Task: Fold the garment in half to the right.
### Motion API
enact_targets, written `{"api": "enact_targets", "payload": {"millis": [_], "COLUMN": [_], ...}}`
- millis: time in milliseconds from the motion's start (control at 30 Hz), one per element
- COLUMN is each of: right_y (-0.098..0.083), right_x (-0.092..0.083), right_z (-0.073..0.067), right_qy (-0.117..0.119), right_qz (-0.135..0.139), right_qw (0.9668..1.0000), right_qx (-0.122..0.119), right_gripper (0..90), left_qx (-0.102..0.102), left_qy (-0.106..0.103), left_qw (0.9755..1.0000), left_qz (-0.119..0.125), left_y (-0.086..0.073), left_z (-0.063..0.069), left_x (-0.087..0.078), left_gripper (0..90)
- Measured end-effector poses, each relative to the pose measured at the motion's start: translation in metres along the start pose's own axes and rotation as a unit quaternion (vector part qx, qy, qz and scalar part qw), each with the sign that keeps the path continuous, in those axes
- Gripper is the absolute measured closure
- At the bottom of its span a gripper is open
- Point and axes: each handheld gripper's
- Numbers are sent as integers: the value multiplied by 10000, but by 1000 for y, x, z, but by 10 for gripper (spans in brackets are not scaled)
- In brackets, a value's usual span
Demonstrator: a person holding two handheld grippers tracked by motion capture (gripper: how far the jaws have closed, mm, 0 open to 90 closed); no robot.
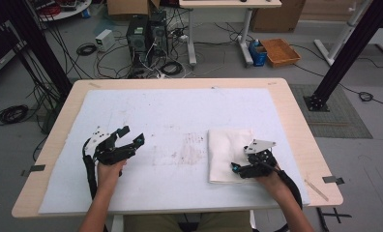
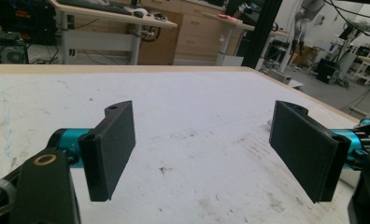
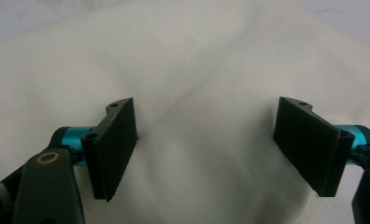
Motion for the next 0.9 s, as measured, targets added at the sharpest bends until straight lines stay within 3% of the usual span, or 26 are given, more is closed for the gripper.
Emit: {"api": "enact_targets", "payload": {"millis": [67,167,267,333,400,467,567,633,667,733,767,867,900], "right_y": [-1,-8,-17,-24,-33,-40,-46,-46,-46,-45,-43,-41,-40], "right_x": [-1,-9,-27,-35,-35,-34,-36,-41,-44,-52,-57,-62,-63], "right_z": [1,4,10,12,12,11,10,12,15,21,25,33,35], "right_qy": [-13,143,274,281,285,269,319,351,338,95,-92,-521,-629], "right_qz": [-6,137,528,487,264,302,359,507,706,1255,1614,2102,2149], "right_qw": [10000,9998,9969,9971,9977,9973,9962,9950,9932,9876,9821,9709,9692], "right_qx": [-81,93,522,504,553,609,725,786,858,939,972,1019,1029], "right_gripper": [214,230,411,652,699,701,679,468,386,284,254,204,205], "left_qx": [14,-9,-3,4,0,2,17,-15,-12,17,23,31,26], "left_qy": [-8,8,-11,-22,-20,-16,-3,-5,-8,-32,-42,-104,-110], "left_qw": [10000,10000,10000,10000,10000,10000,10000,10000,10000,10000,10000,9999,9999], "left_qz": [0,-2,-25,-34,-31,-34,-7,-9,-4,15,24,70,67], "left_y": [0,0,-1,-1,-1,-1,0,-1,-1,-1,-1,0,-1], "left_z": [-1,-1,-1,0,0,0,-1,-1,-1,-1,-1,-1,-1], "left_x": [0,0,1,1,2,1,0,1,1,1,1,2,2], "left_gripper": [226,226,226,226,226,226,226,226,226,226,226,226,226]}}
Point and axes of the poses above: each handheld gripper's, and its own axes: x roughly forward along the jaws, y roughly out of its top, z roughly to its right, and after that the axes turned 6 degrees about y, right-handed
